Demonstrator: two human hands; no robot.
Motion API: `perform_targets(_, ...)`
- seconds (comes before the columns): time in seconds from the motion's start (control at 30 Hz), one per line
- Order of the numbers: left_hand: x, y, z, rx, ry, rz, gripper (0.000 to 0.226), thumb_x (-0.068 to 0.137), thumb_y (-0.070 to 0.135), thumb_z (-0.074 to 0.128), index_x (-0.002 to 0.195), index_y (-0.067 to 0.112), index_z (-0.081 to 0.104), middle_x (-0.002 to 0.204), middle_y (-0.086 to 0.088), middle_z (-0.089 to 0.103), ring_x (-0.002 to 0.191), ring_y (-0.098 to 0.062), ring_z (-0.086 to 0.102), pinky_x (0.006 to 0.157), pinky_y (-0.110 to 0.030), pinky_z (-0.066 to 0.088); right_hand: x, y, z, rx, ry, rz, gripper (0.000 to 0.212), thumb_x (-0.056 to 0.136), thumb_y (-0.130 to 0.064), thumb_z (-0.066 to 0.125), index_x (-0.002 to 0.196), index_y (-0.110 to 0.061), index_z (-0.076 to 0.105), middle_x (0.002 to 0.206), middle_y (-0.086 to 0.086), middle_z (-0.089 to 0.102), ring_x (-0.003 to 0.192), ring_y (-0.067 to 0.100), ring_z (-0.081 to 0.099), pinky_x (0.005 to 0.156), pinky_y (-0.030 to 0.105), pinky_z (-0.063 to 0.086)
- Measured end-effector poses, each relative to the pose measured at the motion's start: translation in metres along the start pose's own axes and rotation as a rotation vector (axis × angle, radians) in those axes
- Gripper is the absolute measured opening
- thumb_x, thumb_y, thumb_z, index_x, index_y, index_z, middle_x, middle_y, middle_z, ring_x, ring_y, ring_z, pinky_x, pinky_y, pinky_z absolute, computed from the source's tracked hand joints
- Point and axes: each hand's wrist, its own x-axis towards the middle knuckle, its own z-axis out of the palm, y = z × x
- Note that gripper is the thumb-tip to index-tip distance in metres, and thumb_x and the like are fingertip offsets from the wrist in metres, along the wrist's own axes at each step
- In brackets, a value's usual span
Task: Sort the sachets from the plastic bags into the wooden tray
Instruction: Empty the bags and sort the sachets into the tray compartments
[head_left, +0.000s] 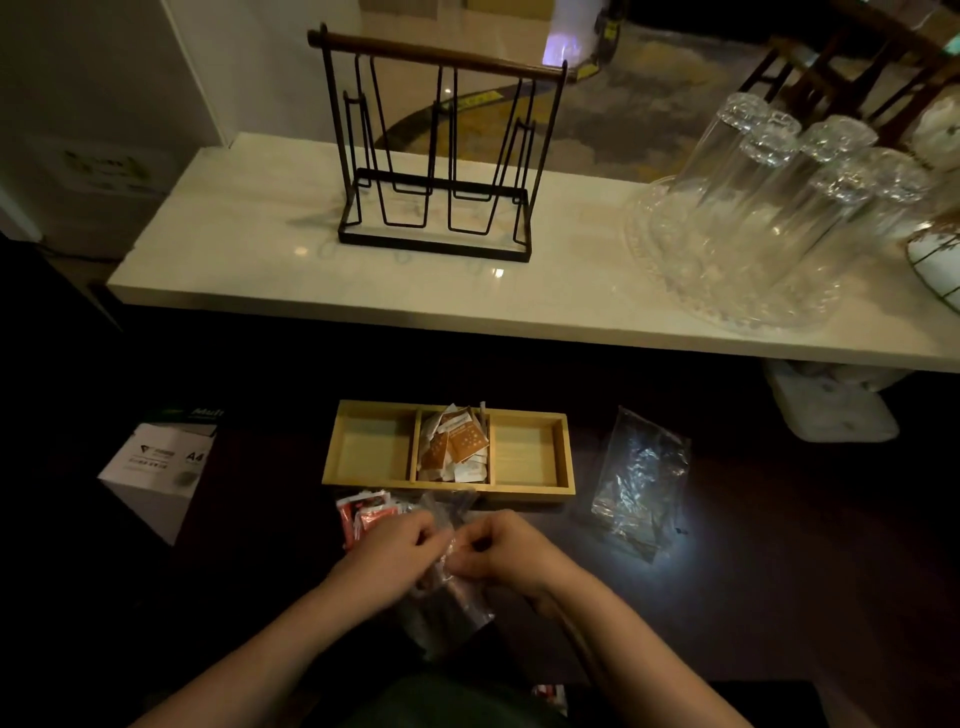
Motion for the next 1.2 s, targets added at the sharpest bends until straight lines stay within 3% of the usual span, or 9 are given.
perform_targets(0.13, -0.016, 0.007, -0.012, -0.190, 0.013, -0.063, 0.018, 0.090, 0.030, 0.056, 0.078, 0.017, 0.055, 0.077, -0.003, 0.066, 0.066, -0.012, 0.068, 0.058, -0.025, 0.055, -0.004, -0.012, 0.003, 0.033, -0.040, -0.019, 0.010, 0.084, -0.012, 0.067, 0.093, -0.017, 0.070, 0.092, 0.000, 0.070, 0.094, 0.016, 0.066, 0.093, 0.038, 0.053)
perform_targets(0.3, -0.032, 0.021, -0.018, -0.306, 0.070, -0.090, 0.025, 0.086, 0.036, 0.059, 0.075, 0.014, 0.054, 0.073, -0.003, 0.064, 0.058, -0.006, 0.066, 0.051, -0.020, 0.052, -0.010, -0.025, 0.007, 0.118, -0.087, -0.049, 0.012, 0.082, -0.008, 0.070, 0.091, -0.015, 0.071, 0.081, -0.004, 0.070, 0.079, 0.006, 0.065, 0.078, 0.028, 0.052)
perform_targets(0.4, -0.034, 0.027, -0.019, -0.427, 0.115, -0.105, 0.028, 0.086, 0.032, 0.061, 0.079, 0.006, 0.056, 0.076, -0.007, 0.066, 0.065, -0.015, 0.070, 0.055, -0.025, 0.056, -0.013, -0.031, 0.008, 0.106, -0.032, -0.100, 0.011, 0.081, -0.010, 0.072, 0.092, -0.012, 0.070, 0.081, -0.003, 0.072, 0.081, 0.009, 0.067, 0.081, 0.034, 0.055)
perform_targets(0.53, -0.032, 0.036, -0.018, -0.657, 0.131, -0.111, 0.027, 0.090, 0.021, 0.057, 0.088, -0.005, 0.057, 0.082, -0.014, 0.067, 0.073, -0.019, 0.071, 0.066, -0.033, 0.060, -0.019, -0.038, 0.009, 0.183, 0.047, -0.168, 0.010, 0.081, -0.005, 0.072, 0.088, -0.011, 0.068, 0.070, -0.006, 0.070, 0.068, 0.002, 0.067, 0.062, 0.015, 0.051)
perform_targets(0.67, -0.034, 0.043, -0.015, -0.685, 0.144, -0.041, 0.025, 0.094, 0.017, 0.050, 0.089, -0.007, 0.055, 0.080, -0.013, 0.066, 0.072, -0.017, 0.070, 0.062, -0.027, 0.058, -0.024, -0.042, 0.003, 0.279, 0.049, -0.173, 0.008, 0.081, -0.004, 0.071, 0.081, -0.012, 0.067, 0.067, -0.005, 0.068, 0.060, 0.004, 0.062, 0.052, 0.015, 0.048)
perform_targets(0.8, -0.030, 0.047, -0.018, -0.696, 0.162, 0.037, 0.019, 0.093, 0.012, 0.051, 0.086, -0.006, 0.055, 0.088, -0.020, 0.065, 0.077, -0.019, 0.070, 0.061, -0.021, 0.054, -0.024, -0.041, -0.005, 0.477, -0.017, -0.120, 0.004, 0.079, -0.016, 0.074, 0.076, -0.016, 0.071, 0.074, 0.000, 0.066, 0.068, 0.011, 0.059, 0.060, 0.020, 0.046)
perform_targets(0.93, -0.029, 0.052, -0.022, -0.781, 0.138, 0.111, 0.011, 0.089, 0.007, 0.055, 0.080, 0.000, 0.057, 0.078, -0.008, 0.066, 0.073, -0.017, 0.069, 0.064, -0.023, 0.055, -0.027, -0.040, -0.013, 0.688, -0.107, -0.104, 0.008, 0.078, -0.017, 0.073, 0.084, -0.012, 0.071, 0.076, 0.002, 0.068, 0.068, 0.013, 0.062, 0.065, 0.022, 0.050)
perform_targets(1.07, -0.028, 0.057, -0.023, -0.524, 0.244, 0.162, 0.016, 0.091, 0.011, 0.053, 0.080, -0.001, 0.053, 0.084, -0.014, 0.062, 0.077, -0.026, 0.067, 0.062, -0.025, 0.056, -0.033, -0.048, -0.011, 0.594, 0.045, -0.166, 0.003, 0.084, -0.008, 0.066, 0.081, -0.008, 0.068, 0.067, -0.002, 0.067, 0.060, 0.007, 0.060, 0.056, 0.019, 0.047)
perform_targets(1.2, -0.024, 0.059, -0.023, -0.166, 0.389, 0.255, 0.020, 0.091, 0.008, 0.050, 0.072, 0.002, 0.047, 0.077, -0.004, 0.045, 0.065, -0.010, 0.050, 0.062, -0.017, 0.050, -0.033, -0.055, -0.009, 0.349, 0.247, -0.286, 0.008, 0.083, -0.004, 0.069, 0.076, -0.005, 0.065, 0.058, -0.003, 0.060, 0.050, 0.005, 0.053, 0.049, 0.016, 0.042)
